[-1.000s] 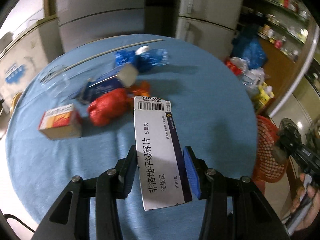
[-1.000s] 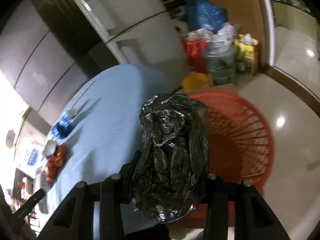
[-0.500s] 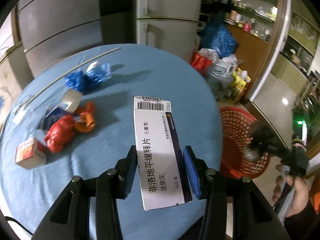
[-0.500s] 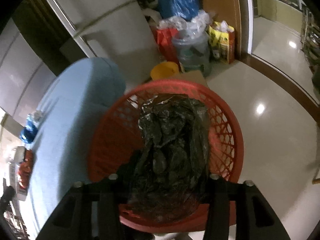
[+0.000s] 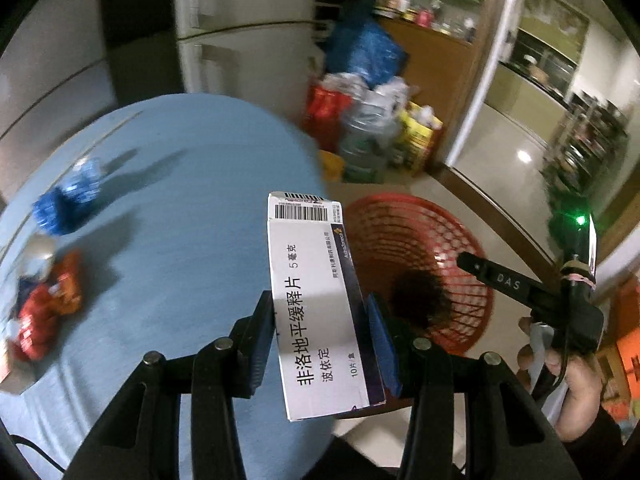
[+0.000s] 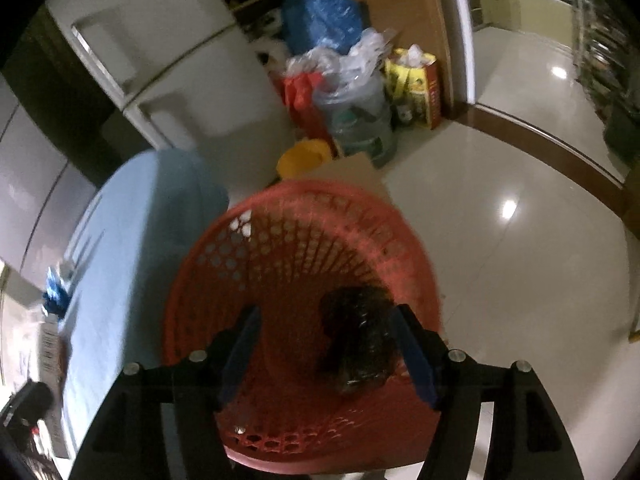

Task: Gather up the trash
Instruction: 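Release the black bag and white box into the red basket with both grippers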

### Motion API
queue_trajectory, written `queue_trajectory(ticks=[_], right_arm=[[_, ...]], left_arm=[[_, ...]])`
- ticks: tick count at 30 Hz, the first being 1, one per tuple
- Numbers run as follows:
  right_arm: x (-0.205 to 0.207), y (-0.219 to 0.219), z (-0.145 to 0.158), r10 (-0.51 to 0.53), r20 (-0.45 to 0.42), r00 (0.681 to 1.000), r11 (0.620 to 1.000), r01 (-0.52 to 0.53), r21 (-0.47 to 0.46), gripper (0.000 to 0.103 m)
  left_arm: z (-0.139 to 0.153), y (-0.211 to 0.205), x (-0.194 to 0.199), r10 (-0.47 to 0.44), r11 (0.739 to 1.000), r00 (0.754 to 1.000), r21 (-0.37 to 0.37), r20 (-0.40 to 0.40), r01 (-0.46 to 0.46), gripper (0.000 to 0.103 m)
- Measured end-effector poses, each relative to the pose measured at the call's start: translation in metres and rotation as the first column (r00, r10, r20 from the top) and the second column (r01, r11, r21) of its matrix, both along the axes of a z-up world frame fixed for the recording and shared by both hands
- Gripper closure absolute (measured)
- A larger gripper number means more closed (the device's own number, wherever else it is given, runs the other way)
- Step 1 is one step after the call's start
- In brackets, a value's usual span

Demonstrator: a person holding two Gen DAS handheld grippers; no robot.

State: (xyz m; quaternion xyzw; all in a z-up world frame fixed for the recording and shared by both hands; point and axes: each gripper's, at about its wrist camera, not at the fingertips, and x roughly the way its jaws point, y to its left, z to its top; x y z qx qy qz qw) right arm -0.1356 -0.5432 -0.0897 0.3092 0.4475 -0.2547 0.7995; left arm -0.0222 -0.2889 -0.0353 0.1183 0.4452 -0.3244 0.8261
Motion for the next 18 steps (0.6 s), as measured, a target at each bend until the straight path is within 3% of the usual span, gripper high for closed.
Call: queue_trajectory(ticks=[8,12,18], right_arm=[[-0.022,-0.018,0.005,-0.054,0.000,0.999,0.999,0.054,0.009,0.031],[-0.026,-0.024,0.006,-0.063,0.000,0.998,0.998,0.063,0.010,0.031],[-0.027,-0.022,0.009,-0.053,0.014,0.998,0.999,0.053,0.004,0.031]], left_arm=[[-0.019,-0.065,0.005,-0.106,0.994,0.992,0.006,-0.067,0.107,0.053],[-0.030,-0.091,0.011,-0.130,0.991,0.987,0.026,-0.094,0.133,0.037],[-0.028,-0.081,0.018,-0.117,0.992,0.988,0.029,-0.099,0.120,0.037]])
